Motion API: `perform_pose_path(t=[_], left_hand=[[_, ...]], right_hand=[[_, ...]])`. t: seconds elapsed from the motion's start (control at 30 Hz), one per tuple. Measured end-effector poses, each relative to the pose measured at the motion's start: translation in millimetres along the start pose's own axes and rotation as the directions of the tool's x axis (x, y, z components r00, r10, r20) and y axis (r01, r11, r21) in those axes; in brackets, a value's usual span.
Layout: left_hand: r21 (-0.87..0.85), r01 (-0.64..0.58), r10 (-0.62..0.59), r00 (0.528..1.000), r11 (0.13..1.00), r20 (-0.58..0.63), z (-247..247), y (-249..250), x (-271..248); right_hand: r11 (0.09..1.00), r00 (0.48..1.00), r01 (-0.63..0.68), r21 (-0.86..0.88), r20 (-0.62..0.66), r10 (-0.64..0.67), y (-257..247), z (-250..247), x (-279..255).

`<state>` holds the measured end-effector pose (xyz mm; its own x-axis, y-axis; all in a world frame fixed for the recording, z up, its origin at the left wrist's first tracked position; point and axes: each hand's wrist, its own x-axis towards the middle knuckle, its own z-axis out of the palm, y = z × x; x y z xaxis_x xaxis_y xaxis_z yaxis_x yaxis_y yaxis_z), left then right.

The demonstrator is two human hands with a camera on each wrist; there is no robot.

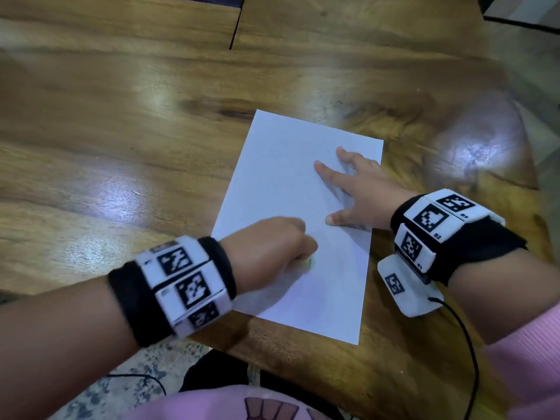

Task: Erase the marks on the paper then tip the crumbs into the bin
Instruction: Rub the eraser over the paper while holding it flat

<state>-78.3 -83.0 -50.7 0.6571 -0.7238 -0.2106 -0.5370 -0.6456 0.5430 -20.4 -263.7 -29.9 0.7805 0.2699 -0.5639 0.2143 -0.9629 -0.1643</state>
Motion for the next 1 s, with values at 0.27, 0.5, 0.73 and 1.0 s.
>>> perform_pose_path(t=[0.27, 0.5, 0.73, 1.0], left_hand=[[-0.013, 0.155, -0.156, 0.983, 0.988, -0.099, -11.1, -20.8, -11.9], [-0.067, 0.224, -0.231, 0.965, 0.972, -0.122, -11.2, -18.1, -14.0], [-0.089, 0.335, -0.347, 0.91, 0.938, -0.227, -62.4, -38.6, 39.9], [-0.069, 0.249, -0.256, 0.958, 0.966, -0.128, -33.5, -26.6, 7.5]], right_hand=[[1.0, 1.0, -0.001, 0.002, 0.012, 0.001, -2.8, -1.2, -2.9], [0.995, 0.995, 0.096, 0.002, 0.028, -0.096, -19.2, 8.4, -2.5], [0.994, 0.994, 0.104, -0.028, 0.017, -0.104, -18.7, 11.9, -2.3], [0.994, 0.994, 0.109, -0.024, 0.014, -0.109, -19.2, 12.5, -2.2]])
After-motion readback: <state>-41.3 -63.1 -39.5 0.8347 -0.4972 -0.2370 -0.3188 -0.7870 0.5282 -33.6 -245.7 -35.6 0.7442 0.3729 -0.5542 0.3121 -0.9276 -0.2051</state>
